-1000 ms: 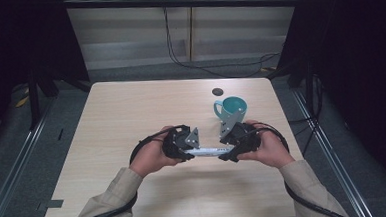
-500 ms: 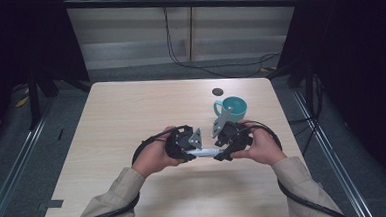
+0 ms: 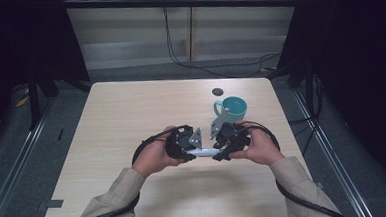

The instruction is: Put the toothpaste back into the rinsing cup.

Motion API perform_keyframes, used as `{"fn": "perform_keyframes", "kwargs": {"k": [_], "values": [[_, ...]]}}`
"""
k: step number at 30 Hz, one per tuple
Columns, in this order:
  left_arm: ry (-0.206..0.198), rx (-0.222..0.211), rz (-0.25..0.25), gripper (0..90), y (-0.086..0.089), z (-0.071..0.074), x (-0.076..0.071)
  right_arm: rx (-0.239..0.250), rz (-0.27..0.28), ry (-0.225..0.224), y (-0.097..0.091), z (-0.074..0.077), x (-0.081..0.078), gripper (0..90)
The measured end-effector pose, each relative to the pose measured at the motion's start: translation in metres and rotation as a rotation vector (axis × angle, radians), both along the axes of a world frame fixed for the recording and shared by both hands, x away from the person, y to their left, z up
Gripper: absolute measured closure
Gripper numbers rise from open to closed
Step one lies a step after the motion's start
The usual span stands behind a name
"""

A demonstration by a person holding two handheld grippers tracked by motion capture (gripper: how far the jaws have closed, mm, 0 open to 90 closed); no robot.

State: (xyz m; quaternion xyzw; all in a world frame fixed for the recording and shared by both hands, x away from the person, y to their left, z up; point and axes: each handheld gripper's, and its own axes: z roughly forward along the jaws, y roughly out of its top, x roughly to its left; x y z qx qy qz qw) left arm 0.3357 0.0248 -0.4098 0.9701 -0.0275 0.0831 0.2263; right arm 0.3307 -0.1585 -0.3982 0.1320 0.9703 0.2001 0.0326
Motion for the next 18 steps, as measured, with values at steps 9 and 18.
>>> {"fn": "perform_keyframes", "kwargs": {"k": [9,18], "values": [[-0.006,0.013,-0.010,71.5,-0.0028,0.0005,-0.0004,-0.010,0.015,0.010,0.0018,-0.0012,0.0012,57.6],[-0.005,-0.002,0.000,71.3,-0.0022,0.0011,-0.0004,-0.003,0.028,0.011,0.0037,-0.0027,0.0007,65.5]]}}
